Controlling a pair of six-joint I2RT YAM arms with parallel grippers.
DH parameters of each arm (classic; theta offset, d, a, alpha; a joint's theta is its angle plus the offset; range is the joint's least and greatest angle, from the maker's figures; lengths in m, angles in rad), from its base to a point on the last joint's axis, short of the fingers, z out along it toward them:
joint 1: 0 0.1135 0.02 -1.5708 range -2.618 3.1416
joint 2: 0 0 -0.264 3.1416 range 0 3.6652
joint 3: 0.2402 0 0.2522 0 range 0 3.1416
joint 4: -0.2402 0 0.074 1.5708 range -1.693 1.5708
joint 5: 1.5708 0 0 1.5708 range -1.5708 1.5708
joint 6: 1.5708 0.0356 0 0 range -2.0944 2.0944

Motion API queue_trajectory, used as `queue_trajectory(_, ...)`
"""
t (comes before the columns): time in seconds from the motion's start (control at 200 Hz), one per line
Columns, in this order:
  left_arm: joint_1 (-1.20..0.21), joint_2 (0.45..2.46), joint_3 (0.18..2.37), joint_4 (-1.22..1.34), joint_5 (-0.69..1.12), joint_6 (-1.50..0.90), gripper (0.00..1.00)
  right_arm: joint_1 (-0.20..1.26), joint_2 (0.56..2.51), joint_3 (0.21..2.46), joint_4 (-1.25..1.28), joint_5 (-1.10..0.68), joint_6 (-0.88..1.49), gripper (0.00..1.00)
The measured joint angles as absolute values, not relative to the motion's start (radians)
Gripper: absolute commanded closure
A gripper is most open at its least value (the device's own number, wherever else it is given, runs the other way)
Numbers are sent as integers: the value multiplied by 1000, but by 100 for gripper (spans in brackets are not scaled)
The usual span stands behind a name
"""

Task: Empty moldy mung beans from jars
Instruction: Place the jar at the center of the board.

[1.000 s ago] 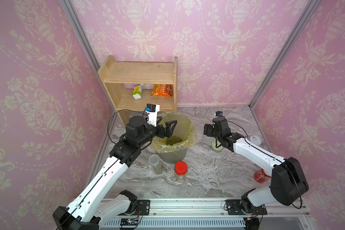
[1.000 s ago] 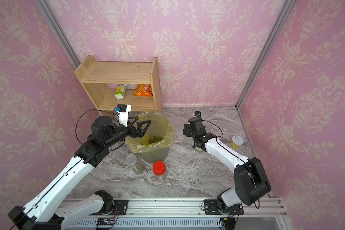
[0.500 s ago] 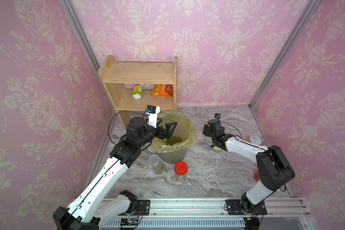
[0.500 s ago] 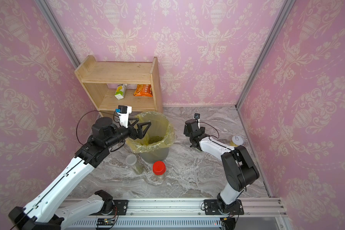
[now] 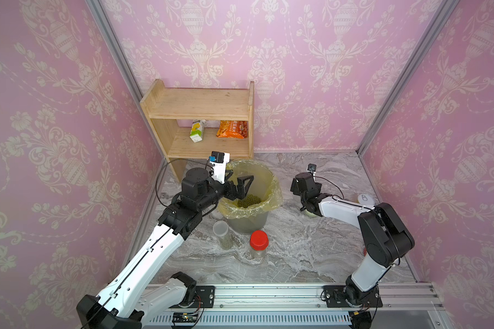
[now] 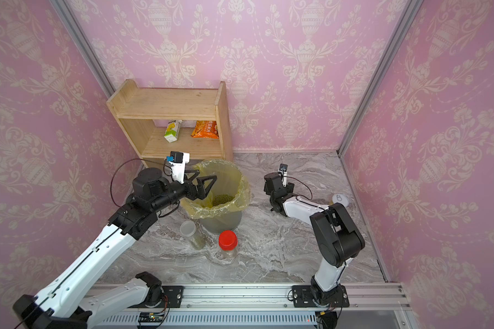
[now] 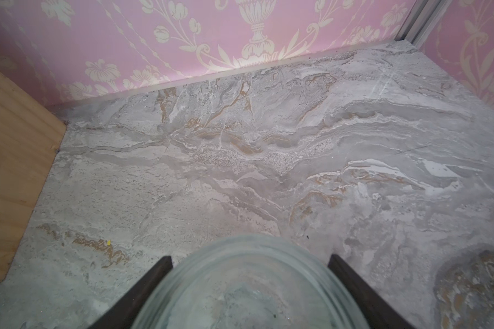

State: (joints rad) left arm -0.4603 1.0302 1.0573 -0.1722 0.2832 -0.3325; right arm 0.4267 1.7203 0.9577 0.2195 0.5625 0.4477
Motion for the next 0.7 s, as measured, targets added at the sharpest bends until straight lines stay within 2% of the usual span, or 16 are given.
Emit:
queue_trajectory(0.21,-460,1030,1056,-171,283,-333,1,428,1720,979,181,562,443,9)
queue_trajectory(0.265,-460,1030,1050,-163,284,-336,1,428,1720,998,157,565,443,6)
queue_trajectory(0.3,-460,1030,1044,-158,285,-337,1,431,1720,1005,150,567,442,0)
queue_trajectory(0.7,-460,1032,1026,-146,318,-350,1,476,1614,1008,86,600,409,0)
